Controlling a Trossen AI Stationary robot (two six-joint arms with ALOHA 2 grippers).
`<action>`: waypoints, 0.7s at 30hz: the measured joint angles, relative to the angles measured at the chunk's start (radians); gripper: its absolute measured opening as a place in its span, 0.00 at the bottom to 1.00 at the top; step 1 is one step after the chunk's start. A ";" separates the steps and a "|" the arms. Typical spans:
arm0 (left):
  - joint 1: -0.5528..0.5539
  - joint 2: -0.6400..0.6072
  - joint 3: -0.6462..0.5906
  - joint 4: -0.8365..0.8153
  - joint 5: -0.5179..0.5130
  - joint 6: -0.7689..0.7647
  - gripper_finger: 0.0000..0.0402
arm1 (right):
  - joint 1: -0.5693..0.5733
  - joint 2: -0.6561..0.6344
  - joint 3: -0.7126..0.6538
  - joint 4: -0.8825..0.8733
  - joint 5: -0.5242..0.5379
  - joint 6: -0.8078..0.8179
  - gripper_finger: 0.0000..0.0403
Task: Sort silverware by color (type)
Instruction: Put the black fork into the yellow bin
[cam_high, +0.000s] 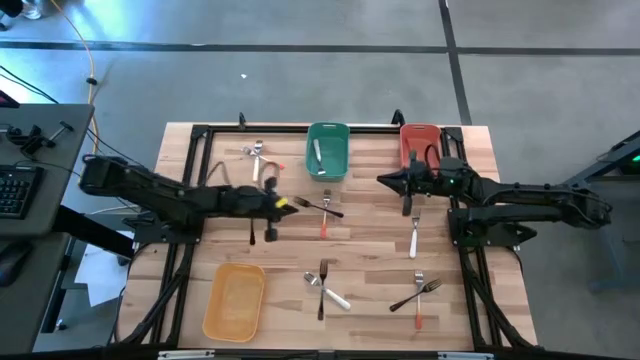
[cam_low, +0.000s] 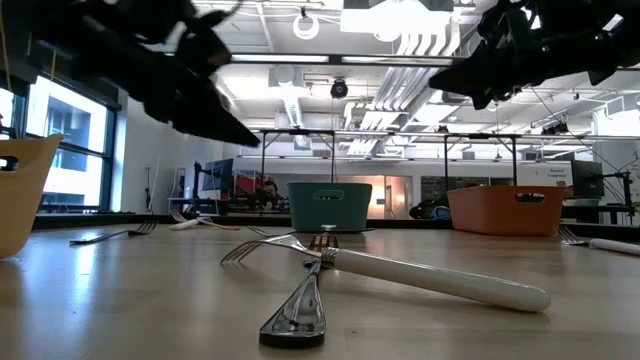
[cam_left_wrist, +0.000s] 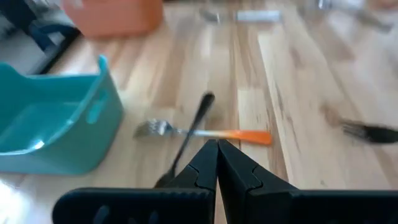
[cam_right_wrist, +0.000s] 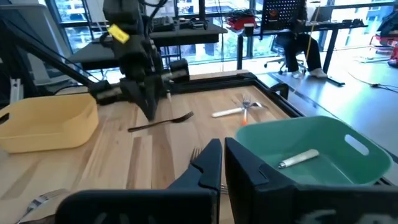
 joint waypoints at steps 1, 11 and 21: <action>0.001 0.035 0.037 -0.038 0.000 0.008 0.00 | 0.003 0.000 0.000 0.000 0.000 0.000 0.01; 0.084 0.274 0.292 -0.219 0.086 0.018 0.10 | 0.014 0.000 0.000 -0.006 -0.004 0.000 0.01; 0.167 0.402 0.383 -0.293 0.132 0.091 0.26 | 0.014 0.000 0.000 -0.009 -0.004 0.000 0.01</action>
